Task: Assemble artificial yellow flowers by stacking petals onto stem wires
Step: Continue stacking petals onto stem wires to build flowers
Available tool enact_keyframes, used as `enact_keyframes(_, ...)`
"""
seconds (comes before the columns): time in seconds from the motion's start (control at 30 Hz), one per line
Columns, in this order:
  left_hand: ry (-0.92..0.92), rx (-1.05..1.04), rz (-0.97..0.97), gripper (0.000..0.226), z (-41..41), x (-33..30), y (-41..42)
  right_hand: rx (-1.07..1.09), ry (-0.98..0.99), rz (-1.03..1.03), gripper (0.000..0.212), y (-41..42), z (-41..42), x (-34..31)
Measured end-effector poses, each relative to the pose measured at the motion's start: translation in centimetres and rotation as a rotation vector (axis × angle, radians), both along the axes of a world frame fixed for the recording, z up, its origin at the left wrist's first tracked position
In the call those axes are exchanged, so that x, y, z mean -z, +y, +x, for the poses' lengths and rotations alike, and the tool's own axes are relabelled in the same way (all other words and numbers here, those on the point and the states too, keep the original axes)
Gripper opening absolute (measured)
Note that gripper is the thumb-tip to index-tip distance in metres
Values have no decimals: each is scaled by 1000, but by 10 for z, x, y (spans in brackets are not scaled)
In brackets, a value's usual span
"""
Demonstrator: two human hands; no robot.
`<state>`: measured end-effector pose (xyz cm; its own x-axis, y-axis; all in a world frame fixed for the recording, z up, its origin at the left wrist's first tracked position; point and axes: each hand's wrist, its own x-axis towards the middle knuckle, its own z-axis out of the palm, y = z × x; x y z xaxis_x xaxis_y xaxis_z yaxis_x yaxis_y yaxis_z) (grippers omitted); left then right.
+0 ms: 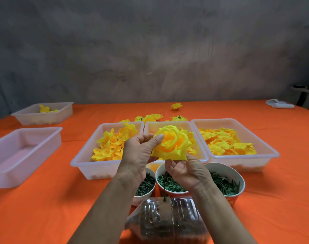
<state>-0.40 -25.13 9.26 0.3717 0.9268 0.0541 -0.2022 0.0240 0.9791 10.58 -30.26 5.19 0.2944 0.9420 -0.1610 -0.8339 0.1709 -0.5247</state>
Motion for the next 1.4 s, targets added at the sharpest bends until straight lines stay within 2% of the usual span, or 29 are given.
enact_keyframes(0.17, 7, -21, 52, 12, 1, -6, 7, -5, -407, 94, 18, 3, 12, 7)
enact_keyframes(0.3, 25, -53, 100, 22, 8, -7, 12, 129, -657, 84, 19, 8, 13, 15)
enact_keyframes(0.4, -32, -40, 33, 27, 15, -6, 14, 204, -704, 71, 5, 13, 15, 18)
enact_keyframes(0.63, -54, 49, -129, 7, 16, 10, 29, 326, -854, 85, 25, 21, 31, 31)
enact_keyframes(0.77, -15, -54, -32, 18, 20, 15, 38, 368, -980, 154, 42, 25, 34, 38)
enact_keyframes(0.9, -45, -53, 38, 9, 17, 17, 41, 401, -961, 144, 37, 26, 41, 42)
enact_keyframes(1.0, 25, -90, 242, 15, 12, 17, 36, 425, -934, 118, 35, 26, 44, 46)
enact_keyframes(1.1, 171, -116, 623, 26, 7, 16, 25, 428, -913, 124, 30, 27, 42, 47)
enact_keyframes(1.2, 223, -79, 896, 26, 7, 17, 13, 419, -893, 142, 20, 26, 41, 46)
enact_keyframes(1.3, 321, -112, 1060, 22, 11, 19, 5, 401, -884, 194, 6, 22, 37, 42)
enact_keyframes(1.4, 387, -235, 1157, 12, 15, 24, 2, 402, -906, 244, 12, 20, 33, 39)
